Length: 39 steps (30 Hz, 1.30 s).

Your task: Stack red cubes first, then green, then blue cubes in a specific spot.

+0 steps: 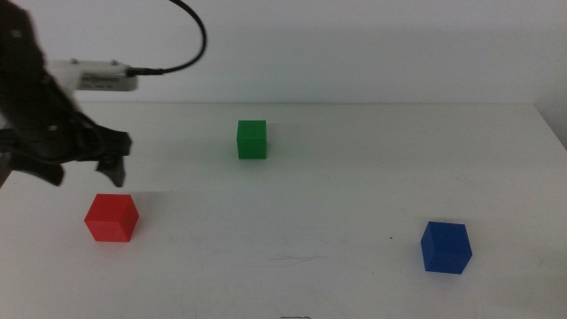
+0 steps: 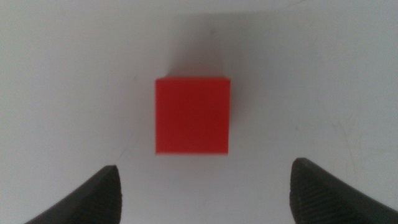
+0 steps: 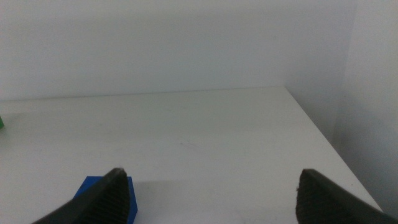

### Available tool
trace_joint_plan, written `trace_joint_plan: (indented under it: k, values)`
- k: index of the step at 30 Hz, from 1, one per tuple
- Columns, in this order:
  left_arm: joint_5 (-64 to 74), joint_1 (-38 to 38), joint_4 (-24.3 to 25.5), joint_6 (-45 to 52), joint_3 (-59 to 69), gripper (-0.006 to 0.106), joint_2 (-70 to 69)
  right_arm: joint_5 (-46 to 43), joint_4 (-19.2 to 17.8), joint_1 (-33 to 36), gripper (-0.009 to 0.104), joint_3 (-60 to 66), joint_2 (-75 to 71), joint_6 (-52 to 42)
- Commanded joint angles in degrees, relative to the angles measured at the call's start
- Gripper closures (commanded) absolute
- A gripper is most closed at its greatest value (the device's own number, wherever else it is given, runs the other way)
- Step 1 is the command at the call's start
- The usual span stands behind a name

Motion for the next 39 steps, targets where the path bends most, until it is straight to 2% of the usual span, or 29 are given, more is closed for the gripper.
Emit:
trace_joint_plan:
  k: [1,35,39]
  values:
    - [-1.1,-0.6,0.0,-0.8,-3.5,0.009,0.8,-4.6,-0.5,-0.1,0.001,-1.2,-0.9,-0.4]
    - [-5.5,-0.5,1.3,2.3,-4.8,0.009,15.2,-4.6,-0.5,-0.1,0.001,-1.2,-0.9,-0.4]
    - [-5.5,-0.5,1.3,2.3,-4.8,0.014,16.1,-4.6,-0.5,-0.1,0.001,-1.2,-0.9,-0.4]
